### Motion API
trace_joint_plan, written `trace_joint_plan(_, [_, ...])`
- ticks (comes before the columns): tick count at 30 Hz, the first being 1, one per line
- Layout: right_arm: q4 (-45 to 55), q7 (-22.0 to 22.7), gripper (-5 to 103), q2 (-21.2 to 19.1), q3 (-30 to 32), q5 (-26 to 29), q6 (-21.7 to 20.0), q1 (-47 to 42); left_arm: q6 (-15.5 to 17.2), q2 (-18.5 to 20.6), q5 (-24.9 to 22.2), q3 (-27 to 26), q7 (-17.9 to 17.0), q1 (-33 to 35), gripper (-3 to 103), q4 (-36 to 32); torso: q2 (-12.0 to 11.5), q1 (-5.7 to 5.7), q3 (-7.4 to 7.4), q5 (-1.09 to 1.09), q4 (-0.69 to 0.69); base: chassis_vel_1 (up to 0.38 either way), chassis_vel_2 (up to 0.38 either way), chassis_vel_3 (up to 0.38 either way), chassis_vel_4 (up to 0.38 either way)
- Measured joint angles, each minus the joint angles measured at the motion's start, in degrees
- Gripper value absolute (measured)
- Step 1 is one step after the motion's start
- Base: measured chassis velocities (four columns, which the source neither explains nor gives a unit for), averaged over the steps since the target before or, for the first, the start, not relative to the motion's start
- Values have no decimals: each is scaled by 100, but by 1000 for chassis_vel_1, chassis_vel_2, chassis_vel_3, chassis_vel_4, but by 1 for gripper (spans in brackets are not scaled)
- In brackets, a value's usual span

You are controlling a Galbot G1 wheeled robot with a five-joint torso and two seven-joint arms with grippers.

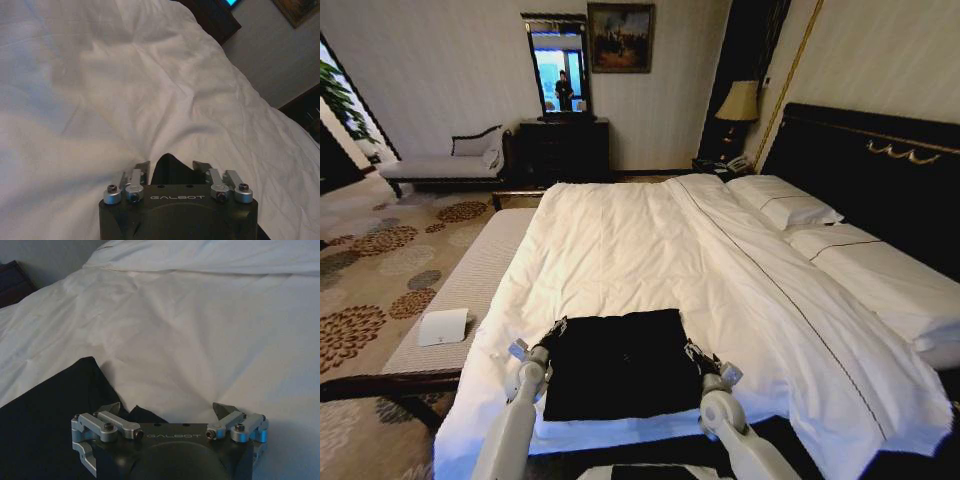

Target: Fold the clothes on the bed.

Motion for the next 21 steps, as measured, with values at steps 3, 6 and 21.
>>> trace_joint_plan(3, [-13,14,100,20,-4,15,-9,10,-3,13,-4,-15,-1,-25,38,37,0,0,0,0,0,0,0,0,0])
trace_joint_plan(6, [-12,36,100,20,-10,40,-20,27,-8,17,-4,-22,0,-36,27,51,0,0,0,0,0,0,0,0,0])
trace_joint_plan(21, [-151,95,100,-18,-35,120,-94,268,-8,83,-40,-92,-2,-39,0,-104,0,0,0,1,-1,0,0,0,0])
